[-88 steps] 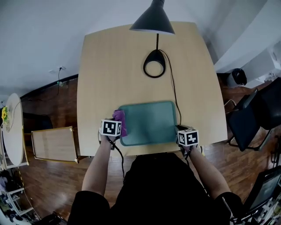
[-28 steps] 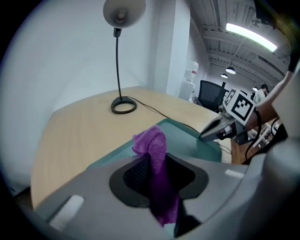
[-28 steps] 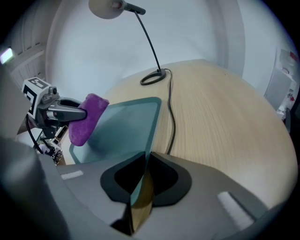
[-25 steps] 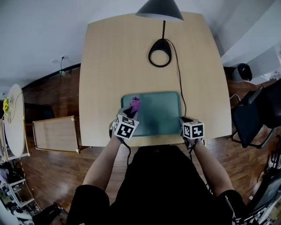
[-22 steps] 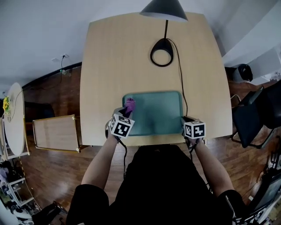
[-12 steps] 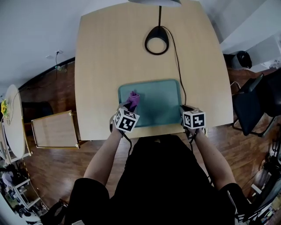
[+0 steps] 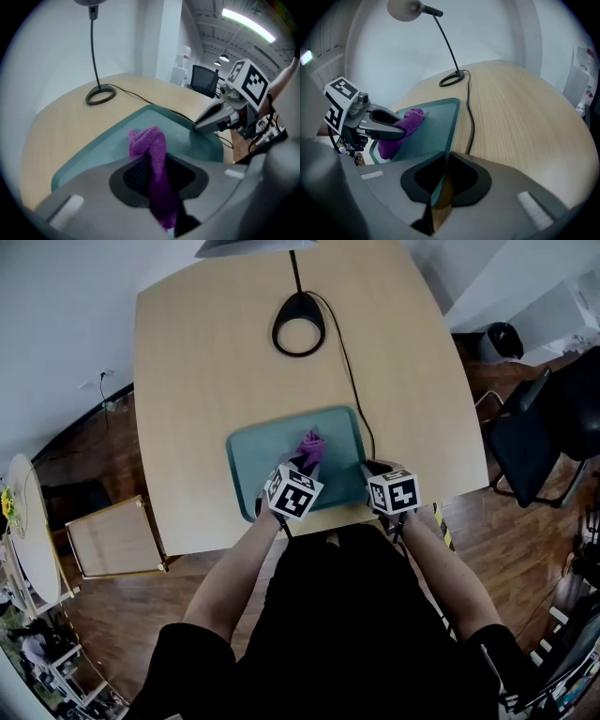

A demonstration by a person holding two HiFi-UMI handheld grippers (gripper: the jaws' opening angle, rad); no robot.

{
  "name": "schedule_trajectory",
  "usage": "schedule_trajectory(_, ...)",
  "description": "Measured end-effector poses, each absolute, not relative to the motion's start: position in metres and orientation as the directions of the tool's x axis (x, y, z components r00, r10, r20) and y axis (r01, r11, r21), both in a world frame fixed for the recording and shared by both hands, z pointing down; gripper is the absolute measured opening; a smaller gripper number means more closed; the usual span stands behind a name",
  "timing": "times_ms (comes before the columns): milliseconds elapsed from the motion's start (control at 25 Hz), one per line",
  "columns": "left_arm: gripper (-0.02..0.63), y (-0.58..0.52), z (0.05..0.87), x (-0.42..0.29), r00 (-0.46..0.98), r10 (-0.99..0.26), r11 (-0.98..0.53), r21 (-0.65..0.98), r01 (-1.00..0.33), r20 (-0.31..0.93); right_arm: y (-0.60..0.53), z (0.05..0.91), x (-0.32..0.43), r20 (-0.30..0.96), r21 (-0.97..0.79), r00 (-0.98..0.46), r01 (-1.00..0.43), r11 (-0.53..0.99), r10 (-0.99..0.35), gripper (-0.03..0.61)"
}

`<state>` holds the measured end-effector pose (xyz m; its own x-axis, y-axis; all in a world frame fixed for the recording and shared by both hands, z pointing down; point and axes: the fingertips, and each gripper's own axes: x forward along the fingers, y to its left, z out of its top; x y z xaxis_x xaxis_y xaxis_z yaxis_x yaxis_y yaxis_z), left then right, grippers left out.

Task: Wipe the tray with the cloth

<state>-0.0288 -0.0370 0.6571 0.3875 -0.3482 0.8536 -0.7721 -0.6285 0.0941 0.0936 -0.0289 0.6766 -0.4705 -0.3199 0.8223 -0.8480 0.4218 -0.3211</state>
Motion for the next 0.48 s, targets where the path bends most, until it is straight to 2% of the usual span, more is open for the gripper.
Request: schedule_trajectory(480, 0.121, -0.045, 0.658, 0.065, 0.472, -0.277, -0.748, 0.121, -0.653, 0.837, -0.024, 0.677, 0.092, 0.817, -0.338, -0.493, -0.83, 0.444, -0.3, 0.034)
